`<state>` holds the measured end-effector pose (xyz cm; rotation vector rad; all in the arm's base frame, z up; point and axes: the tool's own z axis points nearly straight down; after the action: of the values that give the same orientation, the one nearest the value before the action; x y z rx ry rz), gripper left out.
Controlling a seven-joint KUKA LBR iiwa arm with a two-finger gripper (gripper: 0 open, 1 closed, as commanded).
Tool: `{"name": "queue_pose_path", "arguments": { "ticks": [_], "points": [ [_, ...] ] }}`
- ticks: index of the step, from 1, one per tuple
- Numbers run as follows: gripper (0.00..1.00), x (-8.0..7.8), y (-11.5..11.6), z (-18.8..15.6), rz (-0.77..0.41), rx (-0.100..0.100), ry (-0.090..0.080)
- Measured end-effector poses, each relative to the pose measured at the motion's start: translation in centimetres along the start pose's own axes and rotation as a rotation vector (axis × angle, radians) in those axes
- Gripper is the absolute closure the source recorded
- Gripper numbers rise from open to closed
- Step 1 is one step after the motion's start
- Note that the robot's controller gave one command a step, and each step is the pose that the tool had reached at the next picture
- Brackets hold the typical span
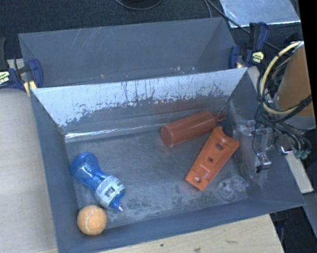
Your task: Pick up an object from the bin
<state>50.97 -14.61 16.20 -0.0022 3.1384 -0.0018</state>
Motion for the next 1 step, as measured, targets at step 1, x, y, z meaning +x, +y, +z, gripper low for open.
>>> {"name": "queue_pose_path", "arguments": {
  "ticks": [1],
  "points": [
    [0.00,0.00,0.00,0.00,0.000,0.000,0.000]
  ]
}}
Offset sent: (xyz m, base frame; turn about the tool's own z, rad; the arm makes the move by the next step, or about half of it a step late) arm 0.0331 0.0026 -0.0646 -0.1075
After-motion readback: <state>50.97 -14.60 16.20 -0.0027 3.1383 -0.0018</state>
